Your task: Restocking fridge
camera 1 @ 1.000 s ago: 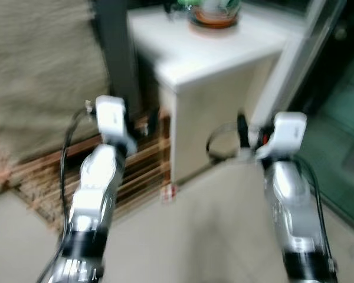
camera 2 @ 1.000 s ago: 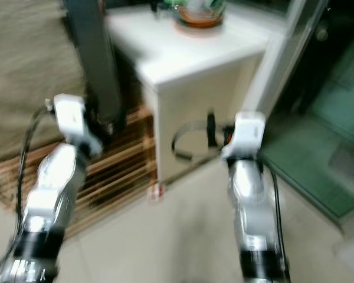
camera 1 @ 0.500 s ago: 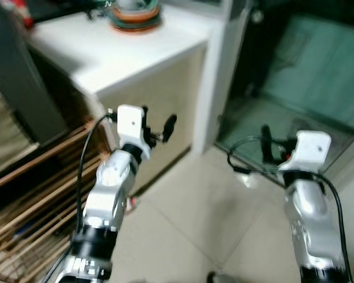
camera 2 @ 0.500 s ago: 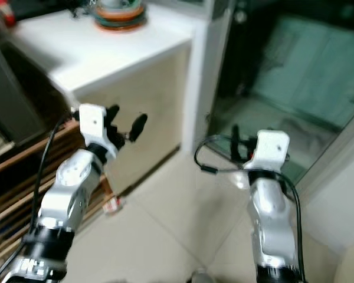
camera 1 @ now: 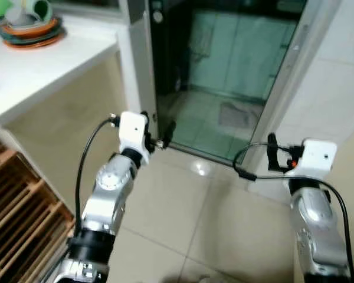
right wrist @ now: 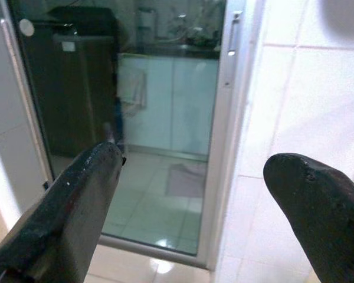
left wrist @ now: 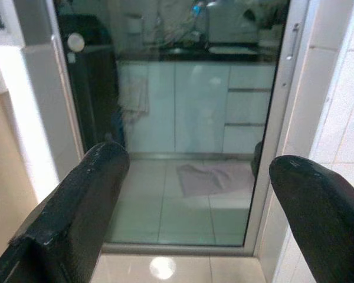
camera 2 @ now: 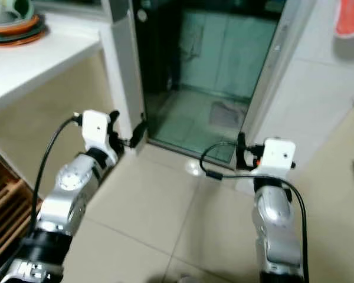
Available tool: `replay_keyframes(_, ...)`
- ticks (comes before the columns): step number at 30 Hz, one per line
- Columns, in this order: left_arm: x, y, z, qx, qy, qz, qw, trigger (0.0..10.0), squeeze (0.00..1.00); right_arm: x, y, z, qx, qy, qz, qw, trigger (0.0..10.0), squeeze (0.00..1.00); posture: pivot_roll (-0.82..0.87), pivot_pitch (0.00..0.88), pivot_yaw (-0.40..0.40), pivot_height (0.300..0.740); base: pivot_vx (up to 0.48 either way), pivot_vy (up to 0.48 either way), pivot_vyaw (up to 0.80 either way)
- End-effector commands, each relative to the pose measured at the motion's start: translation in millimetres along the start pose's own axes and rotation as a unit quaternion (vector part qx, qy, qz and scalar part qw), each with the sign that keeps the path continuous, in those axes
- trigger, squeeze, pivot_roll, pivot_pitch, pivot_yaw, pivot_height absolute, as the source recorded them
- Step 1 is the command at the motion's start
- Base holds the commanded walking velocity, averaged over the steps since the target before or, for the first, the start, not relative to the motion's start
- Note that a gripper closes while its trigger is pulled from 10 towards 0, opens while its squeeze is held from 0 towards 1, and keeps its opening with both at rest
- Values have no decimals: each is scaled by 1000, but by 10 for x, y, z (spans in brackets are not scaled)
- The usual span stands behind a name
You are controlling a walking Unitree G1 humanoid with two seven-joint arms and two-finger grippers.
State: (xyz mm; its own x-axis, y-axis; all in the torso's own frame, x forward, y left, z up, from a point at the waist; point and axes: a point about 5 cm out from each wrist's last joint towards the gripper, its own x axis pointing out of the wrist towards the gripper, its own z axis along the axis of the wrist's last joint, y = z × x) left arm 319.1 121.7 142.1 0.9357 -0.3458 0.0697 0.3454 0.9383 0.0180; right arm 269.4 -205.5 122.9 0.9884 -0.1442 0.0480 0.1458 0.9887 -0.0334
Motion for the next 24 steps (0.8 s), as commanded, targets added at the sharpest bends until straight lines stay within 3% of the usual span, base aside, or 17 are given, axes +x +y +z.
replay_keyframes(1, -4, 57, 40, 5, -8, 12, 1000, 10000, 0, 0, 17, 21, -7, -4, -3, 1000, 10000, 0, -158, 0, 19, 740, 465, 0, -800)
replay_keyframes(10, 9, -27, -55, 11, 30, -2, 999, 10000, 0, 3, 15, 0, -13, 7, 3, 1000, 10000, 0, -163, 0, 24, 740, 465, 0, -89)
replay_keyframes(14, -90, -12, -181, -5, 75, 0, 997, 10000, 0, -131, -35, -85, -12, 28, 5, 1000, 10000, 0, -163, 0, 26, 740, 464, 0, 0)
replay_keyframes(20, -95, 17, -210, -8, 79, 13, 997, 10000, 0, -285, -59, -196, -13, 52, 9, 999, 10000, 0, -163, 0, 27, 740, 453, 0, 0)
replay_keyframes(24, -191, 78, -179, -10, 78, 22, 997, 10000, 0, -453, -113, -232, -17, 70, 11, 997, 10000, 0, -166, 0, 30, 740, 354, 0, 0)
